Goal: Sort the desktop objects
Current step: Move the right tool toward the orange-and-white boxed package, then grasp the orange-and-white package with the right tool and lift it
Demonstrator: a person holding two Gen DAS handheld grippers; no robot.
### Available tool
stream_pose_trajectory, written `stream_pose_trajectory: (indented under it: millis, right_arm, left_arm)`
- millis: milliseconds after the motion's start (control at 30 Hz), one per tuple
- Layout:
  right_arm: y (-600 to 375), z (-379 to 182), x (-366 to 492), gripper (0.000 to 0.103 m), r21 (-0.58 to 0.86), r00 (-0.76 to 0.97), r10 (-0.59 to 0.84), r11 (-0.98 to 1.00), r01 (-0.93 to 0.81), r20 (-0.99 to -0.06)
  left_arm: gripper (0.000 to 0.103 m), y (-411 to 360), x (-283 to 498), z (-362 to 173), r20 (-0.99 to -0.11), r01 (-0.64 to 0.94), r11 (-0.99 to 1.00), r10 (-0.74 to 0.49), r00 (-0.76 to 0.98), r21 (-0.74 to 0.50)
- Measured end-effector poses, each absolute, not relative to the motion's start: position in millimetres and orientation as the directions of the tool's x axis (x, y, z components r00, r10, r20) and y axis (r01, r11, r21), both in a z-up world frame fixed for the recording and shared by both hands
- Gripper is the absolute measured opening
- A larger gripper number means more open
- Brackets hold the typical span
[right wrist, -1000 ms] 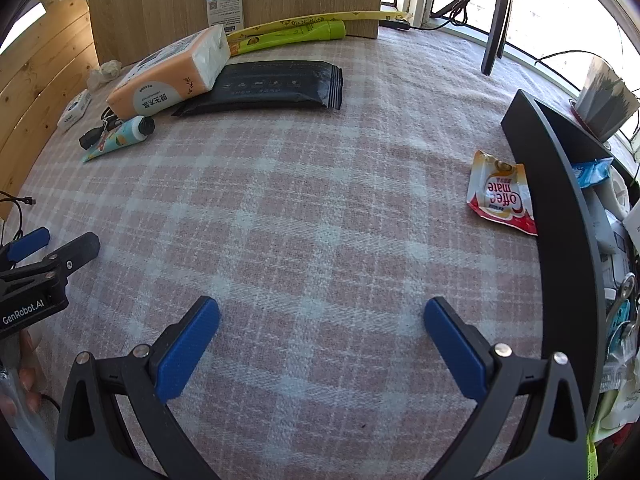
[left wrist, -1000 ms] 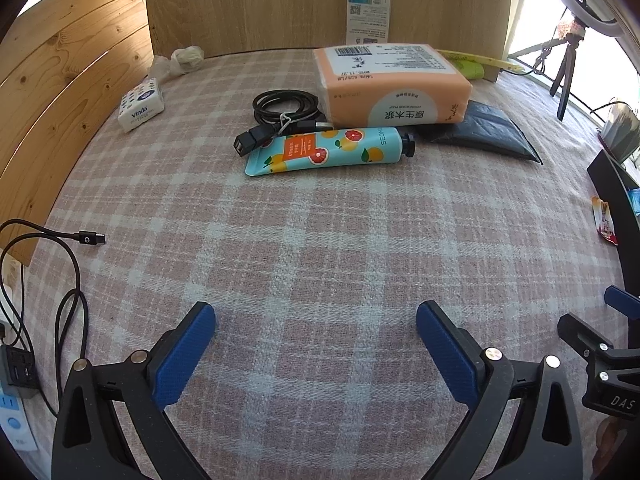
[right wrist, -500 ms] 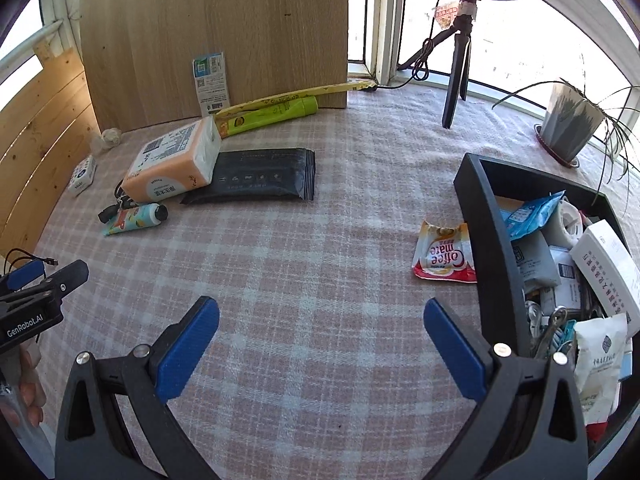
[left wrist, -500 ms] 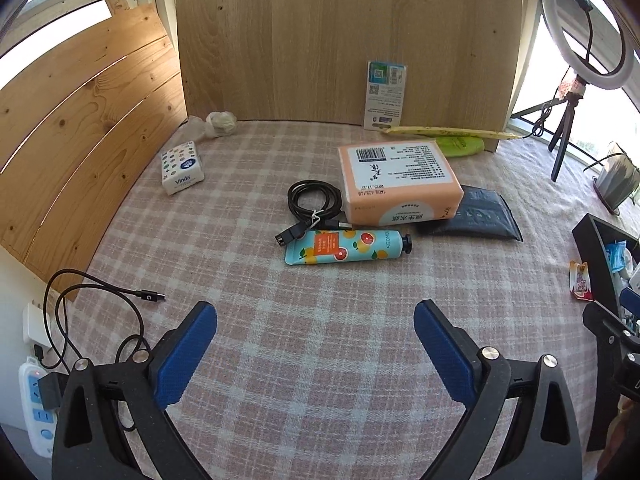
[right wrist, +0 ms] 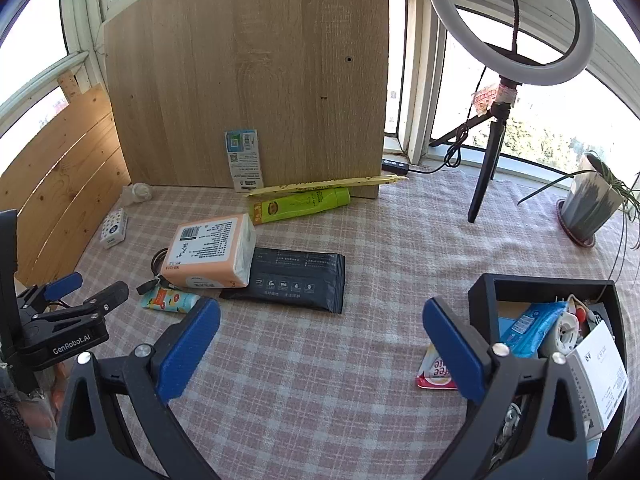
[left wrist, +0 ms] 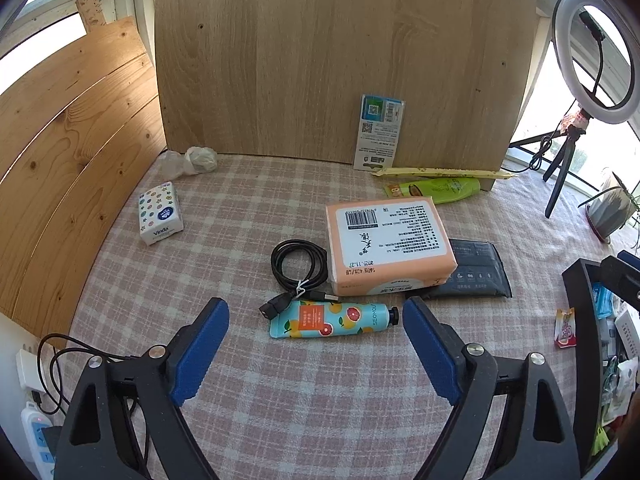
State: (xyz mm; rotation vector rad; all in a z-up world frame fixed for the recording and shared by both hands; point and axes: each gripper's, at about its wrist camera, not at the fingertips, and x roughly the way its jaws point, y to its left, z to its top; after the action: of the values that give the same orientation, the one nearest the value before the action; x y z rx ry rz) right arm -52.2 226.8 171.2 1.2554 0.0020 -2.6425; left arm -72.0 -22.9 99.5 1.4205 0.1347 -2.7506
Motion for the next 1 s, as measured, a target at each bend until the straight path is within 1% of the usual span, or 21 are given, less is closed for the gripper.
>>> stream_pose_trajectory:
  millis: [33, 67, 133, 333, 500, 567, 700, 833, 900, 1000]
  right_arm:
    - [225, 171, -58, 0.091, 0.110, -0.599, -0.214, -0.972, 0.206, -0.772]
    - [223, 170, -65, 0.083, 0.126, -0.587, -0.232, -0.968, 0.215, -0.776]
    - [216, 166, -79, 0.074, 0.135, -0.559, -0.244, -0.964, 0.230, -0.792]
    - [188, 141, -118, 0.074, 0.141, -0.468, -0.255, -0.954, 0.265, -0.846]
    - [162, 120, -145, 0.074, 0.152, -0.414, -0.264, -0.946, 0.285, -0.871]
    - [152, 114, -153, 0.074, 0.146, -0.396, -0.261, -0.944, 0.297, -0.880]
    - [144, 101, -166, 0.074, 0.196, -0.347, -0.293, -0.937, 0.289, -0.891]
    - [140, 90, -179, 0.069, 0.261, -0.284, -0.334, -0.928, 0.265, -0.899]
    - [136, 85, -183, 0.064, 0.271, -0.263, -0.338, -0.927, 0.260, -0.904]
    - [131, 76, -189, 0.061, 0.264, -0.241, -0.326, -0.930, 0.256, -0.914]
  left_arm:
    - [0.087, -22, -77, 96, -0.821, 0.064, -0.995, 0.023, -0.570, -0.072]
    - [0.087, -22, -81, 94, -0.825, 0.053, -0.995, 0.041, -0.564, -0.086]
    - [0.087, -20, -90, 87, -0.833, 0.034, -0.995, 0.062, -0.550, -0.097]
    - [0.089, -16, -120, 70, -0.854, 0.019, -0.993, 0.089, -0.512, -0.115]
    - [0.089, -10, -138, 58, -0.862, -0.013, -0.989, 0.132, -0.489, -0.145]
    - [0.089, -7, -142, 56, -0.859, -0.030, -0.984, 0.169, -0.483, -0.177]
    - [0.089, -2, -150, 49, -0.860, -0.051, -0.980, 0.192, -0.473, -0.191]
    - [0.089, -1, -157, 43, -0.860, -0.063, -0.975, 0.216, -0.463, -0.212]
    - [0.089, -2, -161, 40, -0.856, -0.062, -0.969, 0.240, -0.459, -0.239]
    - [0.088, -3, -165, 36, -0.848, -0.054, -0.958, 0.274, -0.454, -0.280]
